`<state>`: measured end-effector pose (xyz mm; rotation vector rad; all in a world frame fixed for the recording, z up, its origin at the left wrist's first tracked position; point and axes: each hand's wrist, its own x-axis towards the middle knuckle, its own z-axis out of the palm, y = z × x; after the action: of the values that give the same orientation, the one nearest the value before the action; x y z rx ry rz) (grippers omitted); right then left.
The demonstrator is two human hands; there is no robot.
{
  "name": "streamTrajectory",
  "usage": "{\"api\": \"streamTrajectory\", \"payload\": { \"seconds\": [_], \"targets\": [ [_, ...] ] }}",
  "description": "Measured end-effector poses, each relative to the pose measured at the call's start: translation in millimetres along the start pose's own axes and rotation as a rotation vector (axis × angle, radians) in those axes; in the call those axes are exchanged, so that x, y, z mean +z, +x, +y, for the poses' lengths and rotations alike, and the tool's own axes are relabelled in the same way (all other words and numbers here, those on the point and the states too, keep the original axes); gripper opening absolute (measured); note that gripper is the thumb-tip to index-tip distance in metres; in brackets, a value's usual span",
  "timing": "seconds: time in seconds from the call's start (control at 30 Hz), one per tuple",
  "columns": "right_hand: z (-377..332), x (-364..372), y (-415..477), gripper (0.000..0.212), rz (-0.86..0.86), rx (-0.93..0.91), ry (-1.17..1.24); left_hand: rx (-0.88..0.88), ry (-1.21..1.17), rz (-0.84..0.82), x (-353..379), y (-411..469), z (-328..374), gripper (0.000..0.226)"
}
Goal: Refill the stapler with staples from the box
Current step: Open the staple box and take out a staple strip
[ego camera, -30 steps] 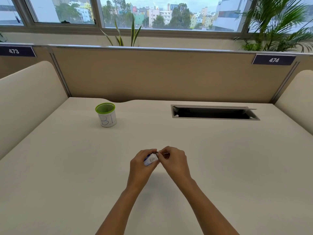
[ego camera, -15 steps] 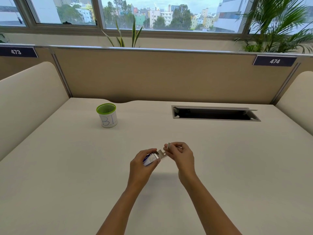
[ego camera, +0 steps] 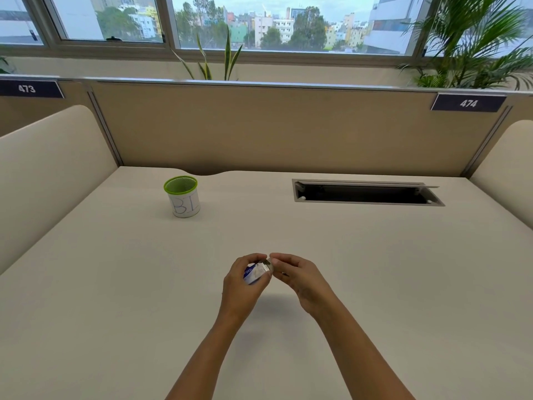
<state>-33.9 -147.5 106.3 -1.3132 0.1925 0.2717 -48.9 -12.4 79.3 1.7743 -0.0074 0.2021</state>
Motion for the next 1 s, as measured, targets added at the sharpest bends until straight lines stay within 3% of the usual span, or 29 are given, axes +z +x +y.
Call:
{"api": "streamTrajectory", "payload": {
  "seconds": [0.2,0.6,1.0],
  "targets": [
    [2.1,2.0,0.6,0.019,0.045,-0.032,-0.057,0.01,-0.015,-0.038,1.3,-1.1,0.7,0.03],
    [-0.3,4.9,2.3,0.022,-0.002,0.108,0.214,0.041,0.018,0.028,5.2,-0.4,2.5,0.027],
    [4.0,2.7,4.4,0.013,0.037,0.04,0.108,0.031,0.014,-0.038,6.5,-0.5,2.5,0.03]
  ]
}}
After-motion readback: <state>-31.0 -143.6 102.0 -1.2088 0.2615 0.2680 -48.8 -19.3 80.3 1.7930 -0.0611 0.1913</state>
